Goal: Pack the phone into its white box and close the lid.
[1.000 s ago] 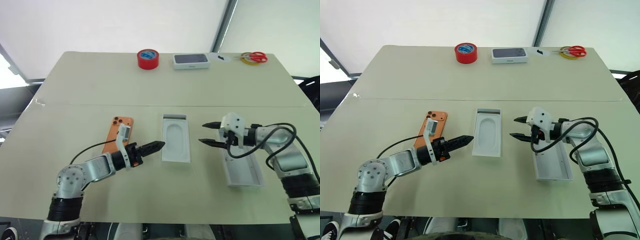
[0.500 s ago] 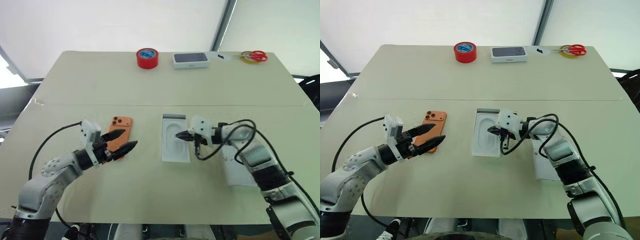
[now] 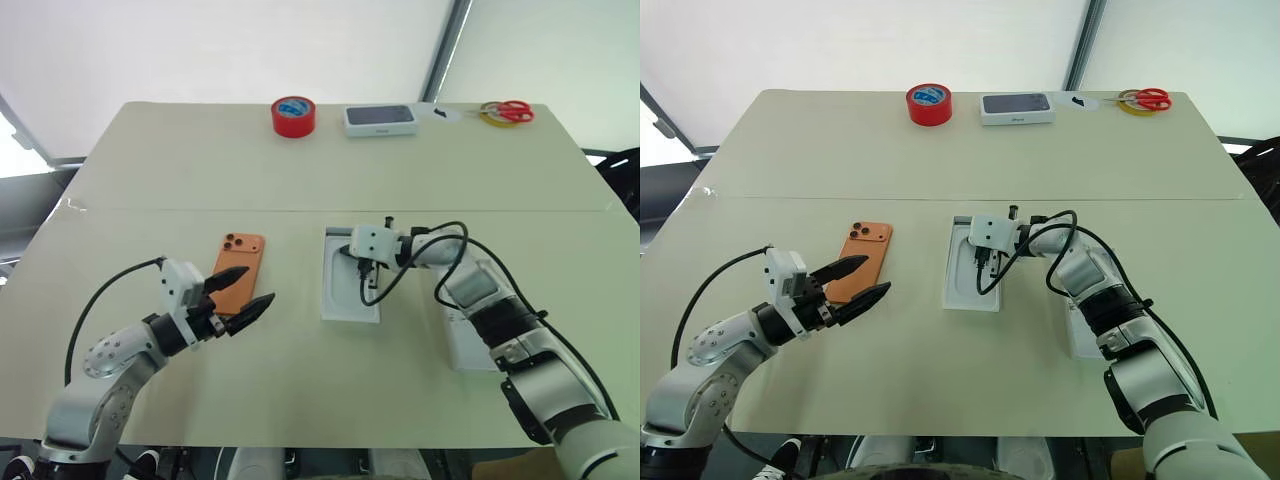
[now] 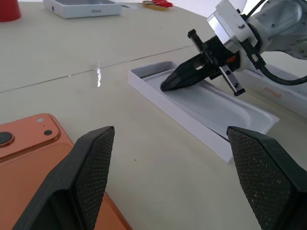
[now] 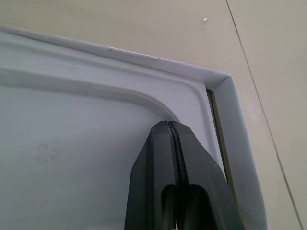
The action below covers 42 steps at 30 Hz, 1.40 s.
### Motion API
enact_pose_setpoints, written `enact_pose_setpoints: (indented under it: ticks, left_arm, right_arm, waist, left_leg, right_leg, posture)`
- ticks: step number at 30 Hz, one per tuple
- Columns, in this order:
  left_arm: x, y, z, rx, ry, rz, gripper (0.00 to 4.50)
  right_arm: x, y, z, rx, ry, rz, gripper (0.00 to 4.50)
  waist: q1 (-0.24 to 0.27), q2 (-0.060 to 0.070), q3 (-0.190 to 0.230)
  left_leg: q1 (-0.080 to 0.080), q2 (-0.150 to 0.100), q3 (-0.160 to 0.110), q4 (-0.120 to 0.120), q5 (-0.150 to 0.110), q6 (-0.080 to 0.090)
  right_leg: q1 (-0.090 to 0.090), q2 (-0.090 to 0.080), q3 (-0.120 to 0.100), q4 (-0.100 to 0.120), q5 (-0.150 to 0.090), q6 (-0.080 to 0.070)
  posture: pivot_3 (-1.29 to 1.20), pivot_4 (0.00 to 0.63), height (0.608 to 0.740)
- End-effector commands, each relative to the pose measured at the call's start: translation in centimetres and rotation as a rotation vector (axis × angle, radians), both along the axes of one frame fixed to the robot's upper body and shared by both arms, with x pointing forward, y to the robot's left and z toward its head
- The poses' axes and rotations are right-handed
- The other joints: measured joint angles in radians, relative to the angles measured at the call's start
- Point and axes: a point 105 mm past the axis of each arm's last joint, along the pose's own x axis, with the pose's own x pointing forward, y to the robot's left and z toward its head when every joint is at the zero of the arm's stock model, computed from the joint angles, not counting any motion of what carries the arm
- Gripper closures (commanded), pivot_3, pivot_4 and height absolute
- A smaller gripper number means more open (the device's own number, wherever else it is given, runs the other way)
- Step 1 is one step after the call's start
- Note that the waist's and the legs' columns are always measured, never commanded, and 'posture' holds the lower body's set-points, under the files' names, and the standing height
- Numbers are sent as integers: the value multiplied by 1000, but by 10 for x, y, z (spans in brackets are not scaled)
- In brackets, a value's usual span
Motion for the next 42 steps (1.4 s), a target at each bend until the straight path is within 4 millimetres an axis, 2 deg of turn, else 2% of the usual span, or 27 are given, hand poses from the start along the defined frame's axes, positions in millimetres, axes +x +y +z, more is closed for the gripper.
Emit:
enact_pose_setpoints:
  ticks: [1,7,11,14,21,23,26,29,31,32,35,37,42]
  left_arm:
    - [-3,-4,11,-4,-42,-6,537]
    - [-2,-6,10,-11,-30,-7,537]
    - [-1,-5,12,-19,-30,-9,537]
    - [3,4,10,-29,6,25,537]
    - [25,53,16,-90,125,167,537]
    - [32,72,20,-118,162,209,537]
    - [37,94,20,-135,226,221,537]
    - [38,108,14,-168,327,207,537]
    - [38,111,8,-189,405,189,537]
    - [39,113,6,-167,396,184,537]
    - [47,113,-7,-181,480,147,537]
    - [52,111,-15,-154,488,126,537]
    - [58,97,-31,-180,646,58,537]
  right_arm:
    - [7,-1,-4,-32,-22,-30,4477]
    - [18,2,5,23,-41,-84,4477]
    - [3,7,-1,41,13,-21,4477]
    - [-14,9,-2,35,50,69,4477]
    - [-9,35,50,248,-54,86,4477]
    - [-14,53,59,306,-33,116,4477]
    - [-31,85,61,314,-30,205,4477]
    - [-42,112,53,272,-27,246,4477]
    - [-49,121,47,249,-2,269,4477]
    - [-49,126,45,237,-4,265,4477]
    - [-46,149,23,99,37,240,4477]
    - [-44,154,17,42,19,246,4477]
    - [-39,154,3,-41,6,241,4477]
  waist:
    - [-1,0,0]
    - [-16,0,0]
    - [-17,0,0]
    - [-18,0,0]
    - [-21,0,0]
    - [-21,0,1]
    - [-21,0,1]
    - [-22,0,1]
    - [-19,0,1]
    - [-19,0,1]
    - [-19,-1,1]
    - [-20,-1,0]
    - [-20,-2,0]
  left_leg:
    - [0,0,0,0,0,0]
    - [1,0,0,0,0,0]
    - [1,0,0,0,0,0]
    - [1,0,0,0,0,0]
    - [0,0,0,0,0,0]
    - [0,0,0,-1,0,0]
    - [-1,0,0,-1,0,0]
    - [-1,0,0,-1,0,0]
    - [-1,0,0,-1,0,0]
    - [-1,0,0,-1,0,0]
    - [-1,-1,0,0,0,0]
    - [-1,-1,0,0,1,-1]
    - [-3,-2,0,0,1,-1]
  right_leg:
    - [0,0,0,0,0,0]
    - [0,0,0,1,0,0]
    - [1,0,-1,1,0,0]
    - [1,0,-1,1,0,0]
    - [-1,1,-1,2,0,0]
    - [-2,1,-1,2,0,0]
    - [-2,1,-1,2,0,0]
    - [-3,1,-1,3,0,1]
    - [-4,1,-1,3,0,1]
    - [-5,1,-1,3,0,1]
    - [-6,0,-1,4,0,0]
    - [-7,0,-1,6,0,0]
    - [-7,1,-1,6,0,0]
  posture:
    - [0,150,730]
    - [0,150,730]
    - [0,150,730]
    - [0,150,730]
    - [0,150,730]
    - [0,150,730]
    - [0,150,730]
    - [0,150,730]
    - [0,150,730]
    - [0,150,730]
    - [0,150,730]
    - [0,150,730]
    - [0,150,730]
